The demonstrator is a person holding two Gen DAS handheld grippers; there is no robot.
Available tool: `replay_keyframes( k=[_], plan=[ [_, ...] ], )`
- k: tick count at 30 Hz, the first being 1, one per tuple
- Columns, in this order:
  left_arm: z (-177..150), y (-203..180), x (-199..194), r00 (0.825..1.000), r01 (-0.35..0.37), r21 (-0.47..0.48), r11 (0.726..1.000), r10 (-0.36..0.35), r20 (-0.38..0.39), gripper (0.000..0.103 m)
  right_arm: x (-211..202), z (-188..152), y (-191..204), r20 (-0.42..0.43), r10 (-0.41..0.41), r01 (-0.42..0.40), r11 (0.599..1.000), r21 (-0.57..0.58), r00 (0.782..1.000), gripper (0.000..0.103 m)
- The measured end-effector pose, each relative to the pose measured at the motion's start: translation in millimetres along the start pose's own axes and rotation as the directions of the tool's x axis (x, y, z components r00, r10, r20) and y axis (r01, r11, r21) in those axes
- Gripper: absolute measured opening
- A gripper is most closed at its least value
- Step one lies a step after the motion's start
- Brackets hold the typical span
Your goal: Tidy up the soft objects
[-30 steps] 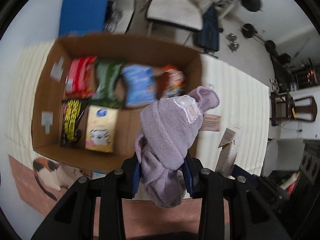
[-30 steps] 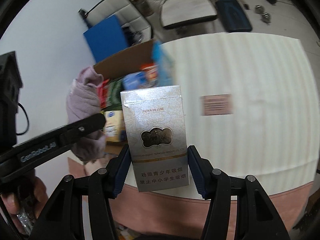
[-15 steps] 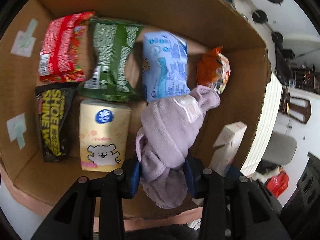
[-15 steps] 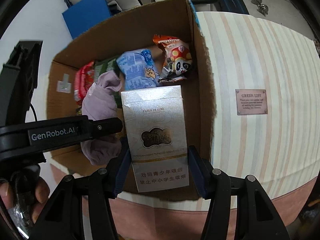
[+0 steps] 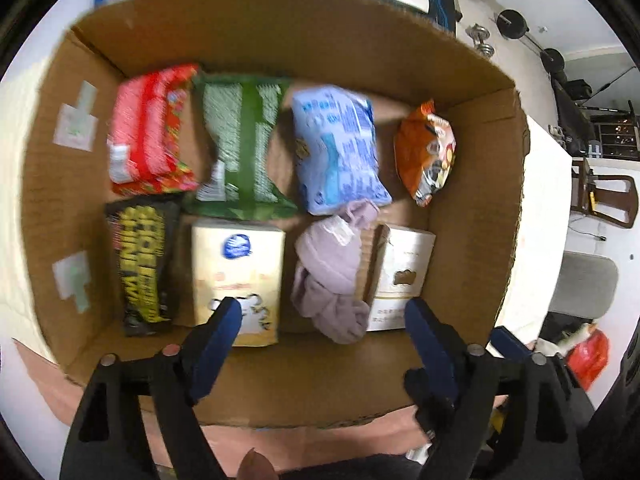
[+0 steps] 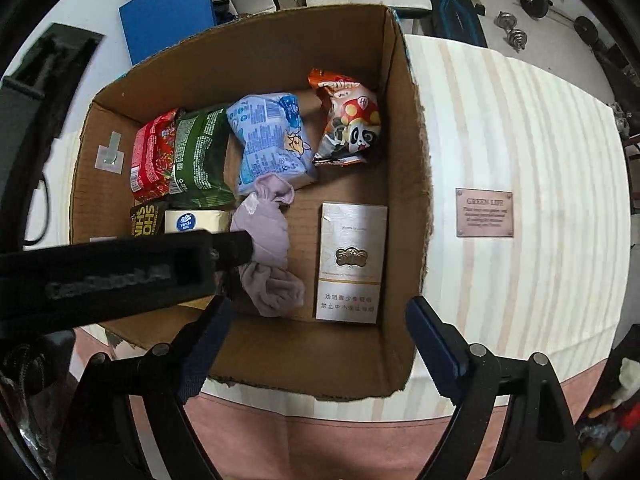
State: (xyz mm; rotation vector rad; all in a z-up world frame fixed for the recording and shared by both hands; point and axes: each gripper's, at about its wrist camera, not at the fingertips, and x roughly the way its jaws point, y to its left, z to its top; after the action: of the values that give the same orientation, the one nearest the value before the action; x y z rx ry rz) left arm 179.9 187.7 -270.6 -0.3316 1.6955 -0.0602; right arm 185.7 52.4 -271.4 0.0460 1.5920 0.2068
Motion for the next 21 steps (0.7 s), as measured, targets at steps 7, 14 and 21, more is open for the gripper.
replay_keyframes(
  k=[7, 14, 21],
  plan=[
    [-15.8, 21.4, -29.8, 0.985, -0.121, 0.015, 0.993, 0.118, 0.125, 0.099, -17.2, -6.8, 2.6, 0.034, -0.046, 0.046, 0.999, -0.012, 0.998, 0.098],
    [-40.2, 33.6, -44.9, 0.955, -0.194, -0.002, 0.981, 0.189, 0.23, 0.101, -33.6, -16.0, 1.2, 0.085, -0.075, 0.077, 0.997, -0.02, 0.994, 0.103],
    [-57.0, 40.1, -50.4, 0.943, -0.201, -0.03, 0.979, 0.201, 0.265, 0.101, -38.9, -21.6, -2.4, 0.099, -0.079, 0.081, 0.997, -0.016, 0.992, 0.103]
  ],
)
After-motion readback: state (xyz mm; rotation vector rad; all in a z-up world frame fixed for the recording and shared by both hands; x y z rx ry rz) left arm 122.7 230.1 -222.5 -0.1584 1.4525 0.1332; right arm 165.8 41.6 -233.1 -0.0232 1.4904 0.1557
